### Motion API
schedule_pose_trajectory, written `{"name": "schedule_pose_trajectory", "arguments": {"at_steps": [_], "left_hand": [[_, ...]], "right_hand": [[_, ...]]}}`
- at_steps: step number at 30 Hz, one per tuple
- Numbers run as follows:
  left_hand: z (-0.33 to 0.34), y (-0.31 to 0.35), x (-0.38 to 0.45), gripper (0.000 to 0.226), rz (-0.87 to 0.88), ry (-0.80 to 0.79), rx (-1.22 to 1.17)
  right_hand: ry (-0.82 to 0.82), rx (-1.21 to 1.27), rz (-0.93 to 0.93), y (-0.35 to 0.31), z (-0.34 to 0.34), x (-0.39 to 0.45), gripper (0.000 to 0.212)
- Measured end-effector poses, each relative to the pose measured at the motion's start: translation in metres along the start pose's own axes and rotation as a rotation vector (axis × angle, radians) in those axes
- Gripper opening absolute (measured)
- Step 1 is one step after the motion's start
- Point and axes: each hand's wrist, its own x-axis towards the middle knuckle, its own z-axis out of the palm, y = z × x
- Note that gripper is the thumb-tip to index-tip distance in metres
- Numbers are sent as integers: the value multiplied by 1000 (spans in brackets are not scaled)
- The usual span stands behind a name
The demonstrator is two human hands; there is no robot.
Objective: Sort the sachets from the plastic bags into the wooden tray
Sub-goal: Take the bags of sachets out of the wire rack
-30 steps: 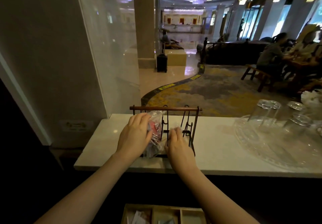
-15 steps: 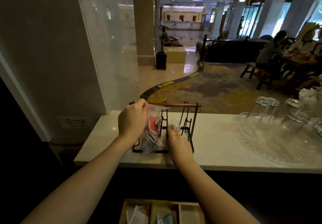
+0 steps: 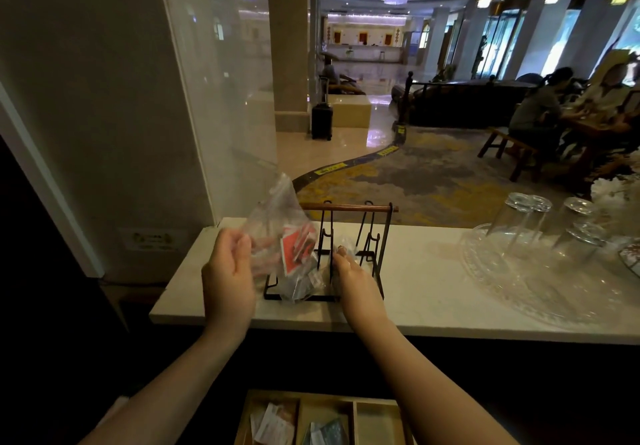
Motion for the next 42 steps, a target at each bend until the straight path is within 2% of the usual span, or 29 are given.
{"name": "schedule_pose_trajectory", "arguments": {"at_steps": [2, 3, 5, 8, 10, 13, 15, 19, 21, 24, 26, 28, 30, 32, 35, 37, 40, 42], "left_hand": [[-7, 7, -22, 26, 81, 14, 7], [-9, 6, -28, 25, 51, -9, -15], [-9, -4, -34, 24, -111, -60, -64], [-3, -22, -31, 25, -480, -58, -262], [3, -27, -31, 24, -656, -85, -352], [11, -35, -32, 23, -766, -125, -371], [15, -37, -33, 26, -797, -122, -386], [17, -39, -34, 29, -855, -129, -394], [18, -41, -35, 28, -887, -142, -405], [19, -35, -40, 26, -914, -172, -477], [20, -27, -42, 28, -928, -190, -506], [18, -21, -43, 27, -967, -185, -534], [11, -21, -43, 32, -991, -209, -576], [-1, -20, -46, 43, -1004, -345, -614], [-16, -23, -53, 61, -962, -646, -592], [-23, -25, -57, 50, -929, -744, -516], [-28, -34, -61, 40, -901, -711, -444], [-30, -41, -62, 30, -923, -598, -424]], "right_hand": [[-7, 7, 14, -1, -2, 1, 54], [-3, 9, 11, -2, -2, 1, 54], [16, 51, -2, -2, -2, -2, 53], [91, 87, -6, -3, -7, -8, 42], [112, 81, -12, -1, -11, -8, 44], [118, 53, -13, 3, -21, -9, 48], [192, 77, -24, 3, -34, -14, 44], [402, 364, -22, -7, -76, -34, 29], [428, 637, 1, -8, -95, -48, 23], [190, 1087, 78, -15, -101, -71, 21], [-28, 1192, 109, -20, -87, -79, 19], [-153, 1197, 117, -25, -70, -85, 20], [-178, 1210, 132, -27, -58, -87, 20], [-177, 1160, 110, -27, -53, -88, 22], [-198, 998, 41, -30, -41, -92, 23], [-190, 951, 49, -34, -29, -93, 20], [-239, 903, 28, -36, -18, -87, 16], [-365, 888, -16, -39, -19, -81, 16]]}}
